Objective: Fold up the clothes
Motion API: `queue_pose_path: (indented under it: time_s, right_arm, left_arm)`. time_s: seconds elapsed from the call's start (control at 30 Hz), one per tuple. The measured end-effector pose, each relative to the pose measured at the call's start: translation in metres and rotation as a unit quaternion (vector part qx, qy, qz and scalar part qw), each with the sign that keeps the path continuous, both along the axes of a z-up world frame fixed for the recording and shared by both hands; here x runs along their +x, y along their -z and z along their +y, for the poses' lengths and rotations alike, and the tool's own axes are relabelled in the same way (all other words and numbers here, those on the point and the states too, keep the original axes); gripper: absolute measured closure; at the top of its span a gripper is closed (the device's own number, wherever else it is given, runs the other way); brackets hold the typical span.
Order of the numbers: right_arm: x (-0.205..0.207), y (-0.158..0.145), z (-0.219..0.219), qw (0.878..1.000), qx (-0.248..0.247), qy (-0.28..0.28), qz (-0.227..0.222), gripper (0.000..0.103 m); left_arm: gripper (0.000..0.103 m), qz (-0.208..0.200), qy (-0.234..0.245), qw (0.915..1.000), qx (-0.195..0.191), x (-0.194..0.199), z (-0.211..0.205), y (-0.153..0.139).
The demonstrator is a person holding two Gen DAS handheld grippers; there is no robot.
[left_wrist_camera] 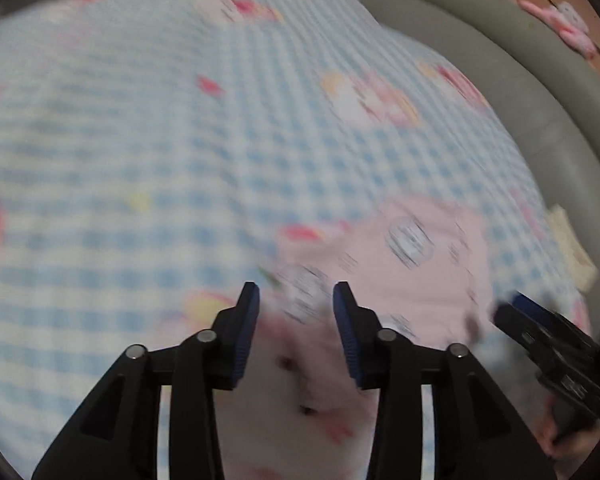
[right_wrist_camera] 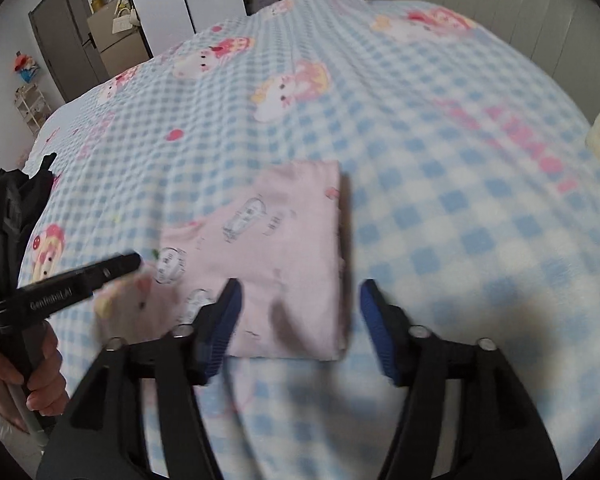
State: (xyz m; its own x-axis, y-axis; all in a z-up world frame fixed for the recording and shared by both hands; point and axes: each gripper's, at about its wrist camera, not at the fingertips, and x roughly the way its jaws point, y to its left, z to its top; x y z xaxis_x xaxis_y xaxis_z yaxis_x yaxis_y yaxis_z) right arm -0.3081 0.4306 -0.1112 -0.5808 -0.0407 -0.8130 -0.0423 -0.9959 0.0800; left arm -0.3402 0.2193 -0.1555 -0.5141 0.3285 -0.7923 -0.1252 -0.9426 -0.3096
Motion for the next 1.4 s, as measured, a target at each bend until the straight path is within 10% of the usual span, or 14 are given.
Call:
queue_pose_path:
  time_s: [0.5,0.8,1.4]
  right_arm:
    - [0.024,-0.066,-0.126,0.999,0.004,-0.035,0.035,0.009]
    - [0.114,-0.082,-0.189,0.998,-0.006,-0.043,0.041,0.009]
    - [0.309,-0.081,-0.242,0.996,-0.007,-0.068,0.066,0.007]
  left_arm:
    - [0.039,0.031,-0.047,0.9962,-0.067,0.051,-0.140,-0.085]
    - [0.028,0.057,-0.099,0.9921,-0.052,0.134,-0.239,-0.126]
    - [0.021,0.078,-0.093,0.9847,-0.125,0.357,-0.240,-0.120]
